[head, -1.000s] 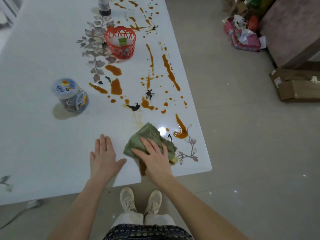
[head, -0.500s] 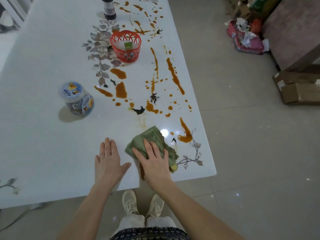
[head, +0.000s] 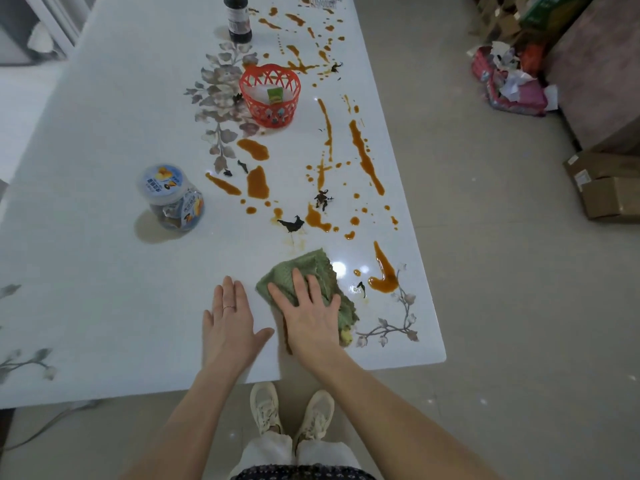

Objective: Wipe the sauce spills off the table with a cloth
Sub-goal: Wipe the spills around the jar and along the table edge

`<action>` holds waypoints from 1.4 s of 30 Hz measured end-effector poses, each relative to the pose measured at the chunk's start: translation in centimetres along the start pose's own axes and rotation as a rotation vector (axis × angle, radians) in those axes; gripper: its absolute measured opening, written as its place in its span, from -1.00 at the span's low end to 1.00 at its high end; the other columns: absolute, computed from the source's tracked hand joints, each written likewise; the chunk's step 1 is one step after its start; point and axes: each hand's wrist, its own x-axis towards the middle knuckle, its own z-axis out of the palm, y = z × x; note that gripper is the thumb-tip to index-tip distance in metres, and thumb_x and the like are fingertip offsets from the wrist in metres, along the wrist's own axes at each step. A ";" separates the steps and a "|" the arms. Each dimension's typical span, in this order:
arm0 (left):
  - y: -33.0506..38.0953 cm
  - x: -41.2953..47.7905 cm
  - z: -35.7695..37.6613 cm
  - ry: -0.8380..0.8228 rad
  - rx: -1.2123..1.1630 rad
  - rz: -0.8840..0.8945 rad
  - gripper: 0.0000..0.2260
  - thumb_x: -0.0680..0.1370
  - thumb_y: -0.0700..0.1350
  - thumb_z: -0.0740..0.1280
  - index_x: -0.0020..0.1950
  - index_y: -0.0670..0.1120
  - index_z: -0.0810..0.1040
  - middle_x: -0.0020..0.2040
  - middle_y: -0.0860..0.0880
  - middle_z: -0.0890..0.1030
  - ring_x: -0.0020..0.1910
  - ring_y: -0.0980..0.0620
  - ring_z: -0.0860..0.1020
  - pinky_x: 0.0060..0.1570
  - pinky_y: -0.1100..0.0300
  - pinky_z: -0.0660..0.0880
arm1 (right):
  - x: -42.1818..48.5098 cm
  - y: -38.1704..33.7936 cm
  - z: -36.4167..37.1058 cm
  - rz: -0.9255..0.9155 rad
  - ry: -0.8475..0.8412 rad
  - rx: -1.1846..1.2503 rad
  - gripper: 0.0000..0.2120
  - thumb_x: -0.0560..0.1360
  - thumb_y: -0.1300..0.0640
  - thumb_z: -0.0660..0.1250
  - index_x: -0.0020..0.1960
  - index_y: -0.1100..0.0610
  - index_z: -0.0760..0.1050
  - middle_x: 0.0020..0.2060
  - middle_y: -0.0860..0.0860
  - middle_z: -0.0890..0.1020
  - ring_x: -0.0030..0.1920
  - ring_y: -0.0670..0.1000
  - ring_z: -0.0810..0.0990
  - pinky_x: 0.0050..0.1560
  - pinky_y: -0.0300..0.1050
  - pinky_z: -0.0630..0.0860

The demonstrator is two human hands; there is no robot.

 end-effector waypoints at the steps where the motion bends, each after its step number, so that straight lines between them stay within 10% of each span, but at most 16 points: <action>1: 0.1 -0.1 -0.1 -0.002 0.002 0.001 -0.11 0.51 0.16 0.29 0.52 -0.18 -0.26 0.53 -0.11 -0.28 0.52 -0.09 -0.23 0.46 -0.08 -0.02 | 0.9 0.5 -0.4 -0.015 0.008 -0.014 -0.31 0.59 0.12 0.22 0.56 -0.20 -0.09 0.56 0.02 -0.21 0.54 0.13 -0.20 0.41 0.42 -0.02; 29: -0.3 -0.1 -0.2 -0.026 -0.033 -0.018 -0.11 0.50 0.11 0.31 0.52 -0.17 -0.25 0.53 -0.08 -0.29 0.51 -0.07 -0.25 0.47 -0.09 -0.06 | -1.7 8.8 -0.2 0.002 0.149 0.081 -0.25 0.52 0.35 0.19 0.55 -0.20 0.04 0.58 -0.03 -0.09 0.55 0.03 -0.18 0.50 0.25 -0.10; 36: 1.5 -0.2 0.3 -0.010 -0.023 -0.017 -0.12 0.50 0.10 0.31 0.52 -0.18 -0.23 0.53 -0.14 -0.26 0.51 -0.11 -0.23 0.47 -0.06 -0.03 | -7.1 11.5 3.6 -0.186 0.219 0.070 -0.09 0.29 0.17 0.56 0.50 -0.19 0.19 0.55 0.01 0.15 0.53 0.09 0.11 0.45 0.29 0.07; 42: 4.4 -0.4 1.0 0.002 -0.014 0.023 -0.14 0.51 0.08 0.32 0.52 -0.19 -0.20 0.54 -0.14 -0.24 0.52 -0.11 -0.21 0.47 -0.06 -0.02 | -3.7 11.7 0.7 -0.017 0.220 0.169 -0.29 0.51 0.36 0.25 0.52 -0.18 0.18 0.57 -0.01 0.01 0.56 0.03 -0.10 0.49 0.25 -0.09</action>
